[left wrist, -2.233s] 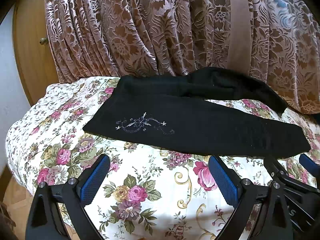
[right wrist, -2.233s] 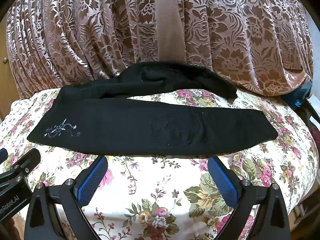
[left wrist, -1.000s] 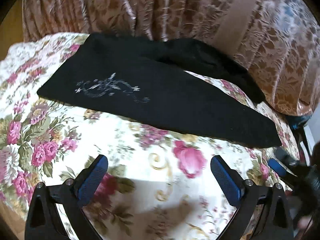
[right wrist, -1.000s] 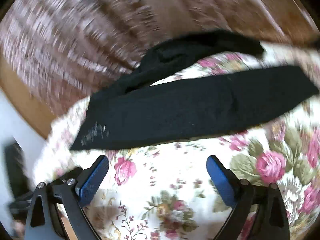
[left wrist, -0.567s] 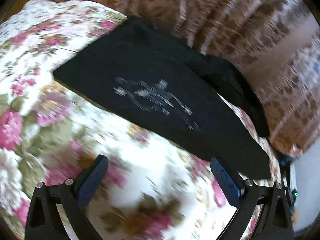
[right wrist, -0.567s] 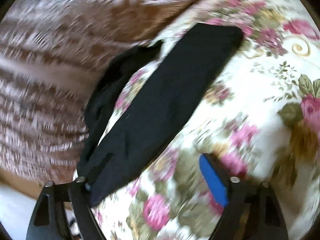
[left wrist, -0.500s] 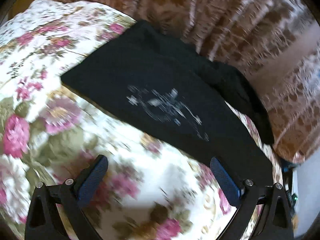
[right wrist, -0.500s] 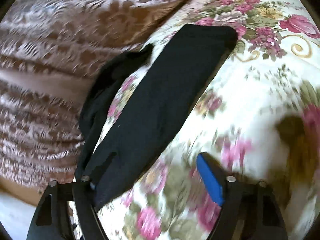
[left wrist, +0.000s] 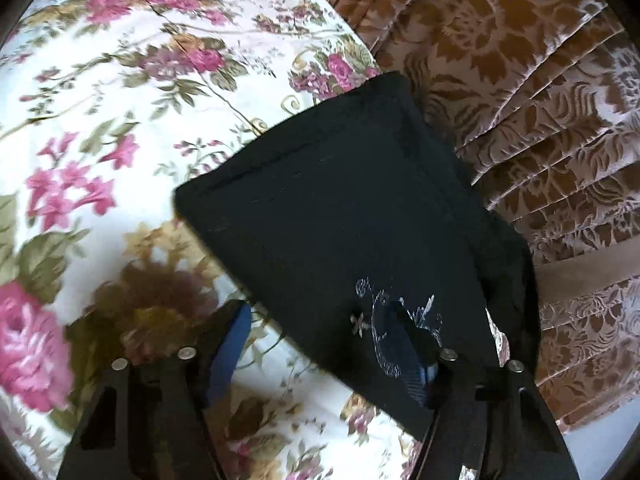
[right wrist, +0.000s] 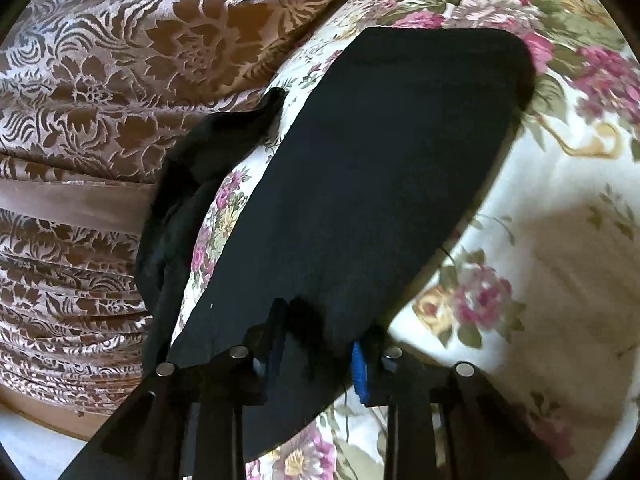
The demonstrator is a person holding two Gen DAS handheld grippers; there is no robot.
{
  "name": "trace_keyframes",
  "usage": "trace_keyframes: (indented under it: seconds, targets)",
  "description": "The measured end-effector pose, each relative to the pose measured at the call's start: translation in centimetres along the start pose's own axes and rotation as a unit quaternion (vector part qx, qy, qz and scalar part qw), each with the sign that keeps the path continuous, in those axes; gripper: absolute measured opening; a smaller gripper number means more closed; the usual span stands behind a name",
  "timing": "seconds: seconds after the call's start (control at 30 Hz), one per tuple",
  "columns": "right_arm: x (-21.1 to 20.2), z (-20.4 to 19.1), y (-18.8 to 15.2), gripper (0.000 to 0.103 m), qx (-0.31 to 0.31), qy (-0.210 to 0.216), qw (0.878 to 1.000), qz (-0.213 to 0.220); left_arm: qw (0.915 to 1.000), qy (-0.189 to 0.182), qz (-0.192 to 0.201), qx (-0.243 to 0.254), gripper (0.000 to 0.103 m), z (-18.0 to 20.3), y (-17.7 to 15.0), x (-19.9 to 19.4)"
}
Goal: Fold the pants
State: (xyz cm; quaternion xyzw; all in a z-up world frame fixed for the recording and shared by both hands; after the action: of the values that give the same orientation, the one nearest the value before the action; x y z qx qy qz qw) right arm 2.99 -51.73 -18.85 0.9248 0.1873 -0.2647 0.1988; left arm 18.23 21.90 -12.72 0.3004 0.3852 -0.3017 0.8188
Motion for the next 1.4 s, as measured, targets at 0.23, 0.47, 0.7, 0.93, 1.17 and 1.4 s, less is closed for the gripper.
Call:
trace_keyframes:
  seconds: [0.23, 0.47, 0.7, 0.93, 1.17, 1.4]
  targets:
    - [0.0, -0.7, 0.6, 0.009, -0.023, -0.023, 0.999, -0.017, 0.9995, -0.015, 0.024, -0.012, 0.007, -0.3, 0.8, -1.0]
    - [-2.2, -2.9, 0.6, 0.008, -0.063, -0.022, 0.998, -0.019, 0.9970, -0.041, 0.061, 0.025, 0.006, 1.2, 0.4, -5.1]
    - [-5.3, -4.0, -0.5, 0.008, -0.082, -0.017, 0.996, -0.022, 0.9963, -0.040, 0.071, 0.026, 0.005, -0.5, -0.8, -9.8]
    - [-7.8, -2.1, -3.7, 0.008, -0.086, -0.007, 0.995, -0.048, 0.9975, 0.006, 0.071, 0.007, 0.000, -6.1, -2.0, -12.9]
    - [-7.4, -0.8, -4.7, 0.008, -0.079, -0.029, 0.995, -0.046, 0.9994, 0.020, 0.023, 0.019, 0.011, -6.4, -4.5, -10.7]
    - [-7.2, -1.2, -4.5, 0.012, -0.082, -0.049, 0.995, -0.044, 0.9992, -0.037, 0.010, 0.009, 0.081, -2.8, -5.1, -7.5]
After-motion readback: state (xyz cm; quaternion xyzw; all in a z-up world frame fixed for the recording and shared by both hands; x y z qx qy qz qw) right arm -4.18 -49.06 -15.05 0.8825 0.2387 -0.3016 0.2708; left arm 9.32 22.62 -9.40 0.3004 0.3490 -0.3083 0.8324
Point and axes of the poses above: each gripper's, at about its wrist camera, not at the fingertips, and x roughly the way its jaws point, z to its right, y to its top, the point moved 2 cm from there along x, roughly the way its jaws point, and after that the axes turned 6 degrees about y, right-handed, at the moved point
